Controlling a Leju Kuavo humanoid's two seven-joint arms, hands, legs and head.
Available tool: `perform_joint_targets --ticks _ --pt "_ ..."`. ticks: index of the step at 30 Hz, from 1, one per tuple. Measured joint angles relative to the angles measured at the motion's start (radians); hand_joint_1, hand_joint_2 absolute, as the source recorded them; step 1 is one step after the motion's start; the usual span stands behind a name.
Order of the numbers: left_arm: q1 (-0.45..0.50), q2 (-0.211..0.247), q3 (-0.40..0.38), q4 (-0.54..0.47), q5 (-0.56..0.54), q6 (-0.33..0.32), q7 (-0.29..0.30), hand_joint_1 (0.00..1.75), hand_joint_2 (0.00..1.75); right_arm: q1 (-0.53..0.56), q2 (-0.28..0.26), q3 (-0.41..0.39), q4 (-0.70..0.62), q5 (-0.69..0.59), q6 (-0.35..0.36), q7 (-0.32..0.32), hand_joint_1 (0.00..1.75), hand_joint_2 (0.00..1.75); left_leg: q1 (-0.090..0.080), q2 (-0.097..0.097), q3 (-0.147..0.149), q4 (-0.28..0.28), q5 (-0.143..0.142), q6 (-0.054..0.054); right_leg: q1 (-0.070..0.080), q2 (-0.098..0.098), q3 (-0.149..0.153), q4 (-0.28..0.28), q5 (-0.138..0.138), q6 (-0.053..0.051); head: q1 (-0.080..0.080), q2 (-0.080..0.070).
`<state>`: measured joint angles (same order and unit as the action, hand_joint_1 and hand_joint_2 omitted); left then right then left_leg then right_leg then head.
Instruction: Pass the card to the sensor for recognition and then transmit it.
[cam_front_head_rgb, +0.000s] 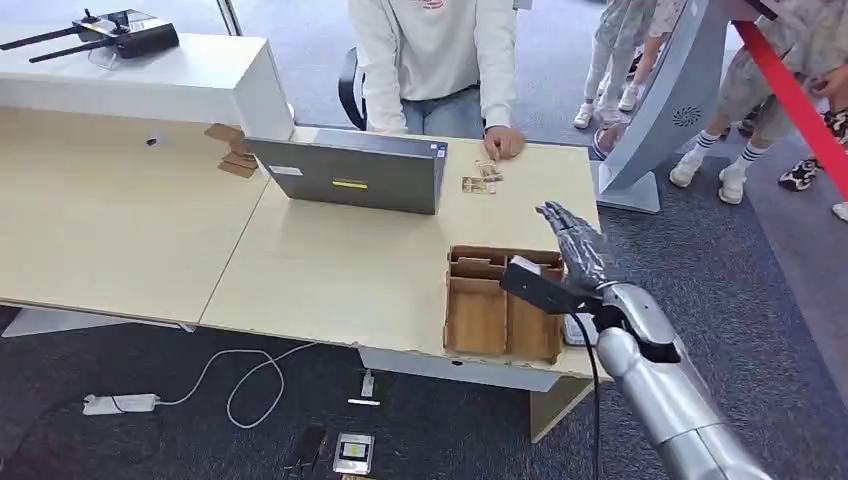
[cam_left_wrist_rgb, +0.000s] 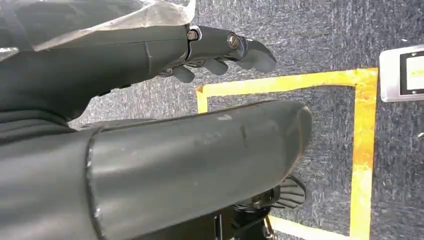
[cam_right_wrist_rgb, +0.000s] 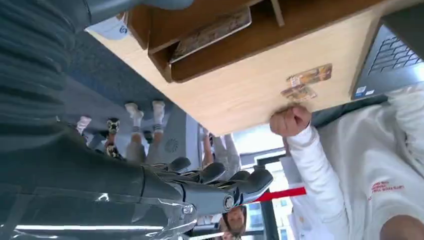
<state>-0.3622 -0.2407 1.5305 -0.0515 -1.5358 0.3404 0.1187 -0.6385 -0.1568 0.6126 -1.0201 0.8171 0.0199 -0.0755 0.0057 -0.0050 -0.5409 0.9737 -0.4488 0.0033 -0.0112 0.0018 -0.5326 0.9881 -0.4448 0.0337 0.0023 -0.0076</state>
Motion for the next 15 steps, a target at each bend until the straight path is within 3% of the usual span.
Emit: perform_joint_targets --ticks 3,5,12,15 --pt "0.009 0.023 0.0 0.0 -0.002 -0.064 -0.023 0.0 0.0 0.003 0.002 0.0 0.015 0.039 -0.078 0.0 0.0 1.75 0.0 0.0 0.0 0.0 0.0 0.0 0.0 0.0 0.0 0.0 0.0 0.0 0.0 0.0" --pt "0.015 0.038 0.0 0.0 -0.002 -0.073 -0.031 0.0 0.0 0.005 0.003 0.0 0.024 0.055 -0.117 0.0 0.0 1.75 0.0 0.0 0.0 0.0 0.0 0.0 0.0 0.0 0.0 0.0 0.0 0.0 0.0 0.0" --pt "0.019 0.053 0.0 0.0 -0.002 -0.066 -0.029 0.0 0.0 0.017 0.005 0.0 0.05 0.072 -0.161 -0.025 0.0 1.75 0.001 0.0 0.0 0.0 0.0 0.0 0.0 0.0 0.0 0.0 0.0 0.0 0.0 0.0" --pt "0.017 0.046 0.0 0.0 0.003 -0.016 -0.023 0.0 0.0 0.017 0.005 0.0 0.058 0.072 -0.158 -0.035 0.0 1.75 0.0 0.0 0.0 0.0 0.0 0.0 -0.001 0.0 -0.001 0.0 0.0 0.0 0.0 0.0"
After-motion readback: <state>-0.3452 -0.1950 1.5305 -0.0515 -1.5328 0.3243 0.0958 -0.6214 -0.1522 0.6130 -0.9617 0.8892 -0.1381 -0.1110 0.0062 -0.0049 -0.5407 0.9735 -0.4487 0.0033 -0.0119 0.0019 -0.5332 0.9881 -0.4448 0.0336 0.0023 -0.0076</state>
